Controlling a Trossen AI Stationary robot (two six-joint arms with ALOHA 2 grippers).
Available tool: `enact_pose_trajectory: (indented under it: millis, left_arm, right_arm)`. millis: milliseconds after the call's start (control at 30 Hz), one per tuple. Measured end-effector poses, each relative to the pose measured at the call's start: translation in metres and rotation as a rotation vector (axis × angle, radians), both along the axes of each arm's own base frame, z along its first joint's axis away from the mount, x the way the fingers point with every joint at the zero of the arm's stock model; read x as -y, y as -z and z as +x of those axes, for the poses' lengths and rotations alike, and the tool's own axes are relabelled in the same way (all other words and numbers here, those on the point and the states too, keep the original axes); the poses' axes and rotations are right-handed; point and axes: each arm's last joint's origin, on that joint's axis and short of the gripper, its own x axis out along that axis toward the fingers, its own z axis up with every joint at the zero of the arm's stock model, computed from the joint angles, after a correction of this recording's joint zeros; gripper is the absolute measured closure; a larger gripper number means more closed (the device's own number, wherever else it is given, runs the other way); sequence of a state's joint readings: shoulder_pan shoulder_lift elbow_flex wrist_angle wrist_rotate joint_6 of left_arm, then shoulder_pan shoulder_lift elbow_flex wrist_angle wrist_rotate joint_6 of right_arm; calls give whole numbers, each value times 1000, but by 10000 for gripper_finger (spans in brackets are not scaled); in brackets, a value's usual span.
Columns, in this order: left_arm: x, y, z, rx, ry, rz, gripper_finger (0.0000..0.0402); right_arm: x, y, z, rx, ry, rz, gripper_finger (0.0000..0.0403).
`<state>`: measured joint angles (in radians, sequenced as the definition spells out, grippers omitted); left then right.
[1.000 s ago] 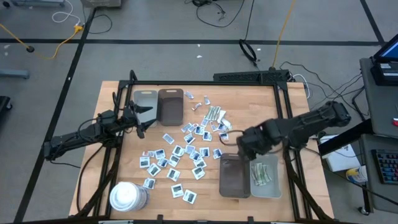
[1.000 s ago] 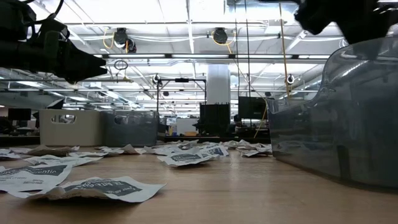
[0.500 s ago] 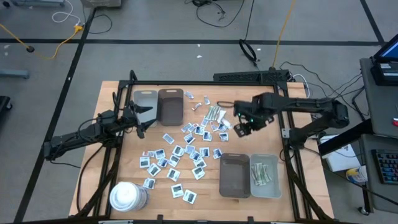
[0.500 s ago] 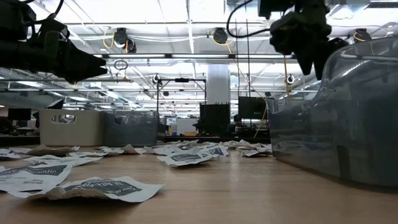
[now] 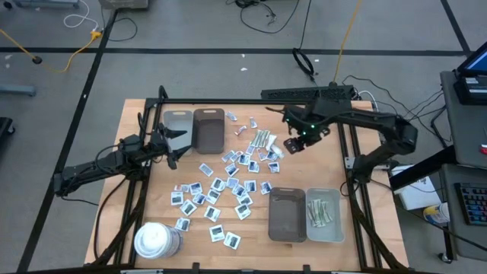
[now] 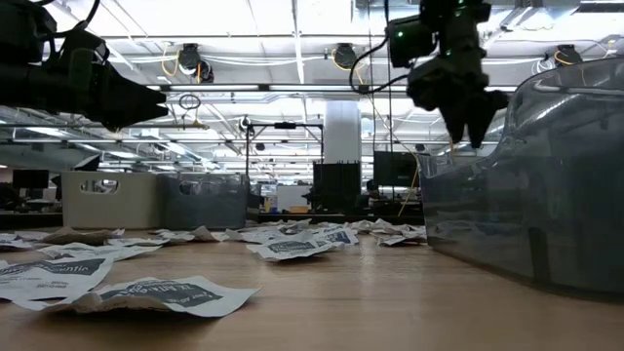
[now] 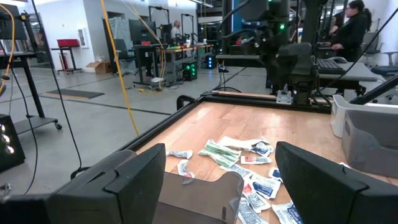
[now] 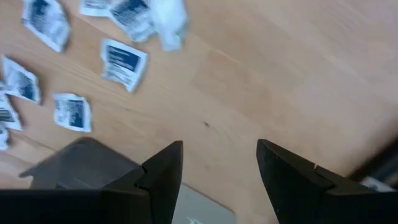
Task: Pick & Place First Aid Supplies
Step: Put the white bandage pack into the bottom gray bin
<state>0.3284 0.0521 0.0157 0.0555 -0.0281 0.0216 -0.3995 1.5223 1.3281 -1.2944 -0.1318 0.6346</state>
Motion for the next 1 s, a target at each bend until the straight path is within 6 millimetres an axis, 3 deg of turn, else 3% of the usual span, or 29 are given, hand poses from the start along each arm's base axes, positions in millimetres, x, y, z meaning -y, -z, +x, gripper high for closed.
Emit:
enact_pose_trajectory:
  millis: [267,567,800,1000]
  left_arm:
    - [0,0,0,0,-1,0,96]
    - [0,0,0,0,0,0,96]
    - [0,0,0,0,-1,0,96]
    - [0,0,0,0,0,0,96]
  right_arm:
    - [21,19,34,38,-169,-18,204]
    - [52,18,73,81,-259,-50,204]
    - [68,10,83,121,-233,-81,204]
    - [63,25,84,54,-272,-100,204]
